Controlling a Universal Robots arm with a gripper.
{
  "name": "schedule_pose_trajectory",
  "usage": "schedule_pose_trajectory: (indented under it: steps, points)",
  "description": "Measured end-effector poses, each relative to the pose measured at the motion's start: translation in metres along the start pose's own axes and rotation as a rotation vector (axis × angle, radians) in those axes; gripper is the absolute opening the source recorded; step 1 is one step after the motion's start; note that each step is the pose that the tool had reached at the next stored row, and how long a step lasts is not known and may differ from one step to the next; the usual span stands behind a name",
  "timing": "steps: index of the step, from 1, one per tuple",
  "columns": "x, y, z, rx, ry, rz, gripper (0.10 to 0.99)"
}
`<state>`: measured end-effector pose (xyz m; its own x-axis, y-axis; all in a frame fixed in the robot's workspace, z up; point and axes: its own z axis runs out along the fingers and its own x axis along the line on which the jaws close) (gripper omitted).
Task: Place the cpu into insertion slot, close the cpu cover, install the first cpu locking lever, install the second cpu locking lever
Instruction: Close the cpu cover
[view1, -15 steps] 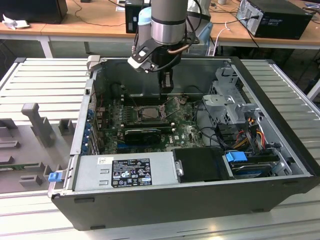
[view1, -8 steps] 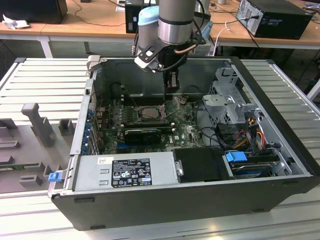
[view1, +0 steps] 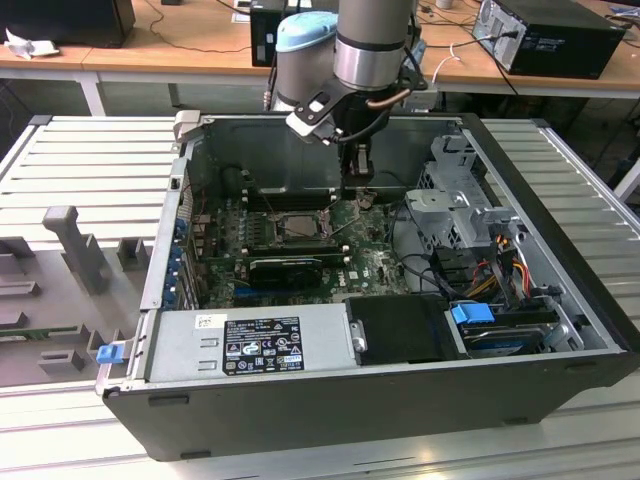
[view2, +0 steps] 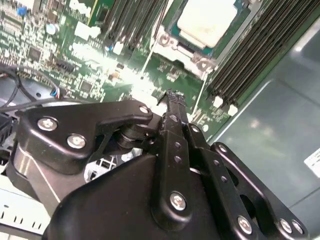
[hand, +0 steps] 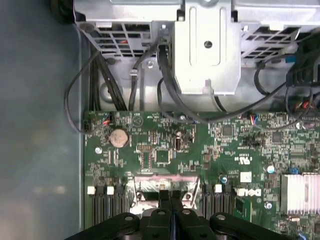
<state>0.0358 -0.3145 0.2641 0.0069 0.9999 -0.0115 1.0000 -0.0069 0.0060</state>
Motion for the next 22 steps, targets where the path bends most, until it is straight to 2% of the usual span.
schedule_pose_trajectory:
  steps: [7,22]
  points:
    - [0.0001,0.0102,0.0039,0.000,0.0002,-0.043,0.106]
    - [0.0008,0.0320,0.0072,0.010,0.0004,-0.045,0.106]
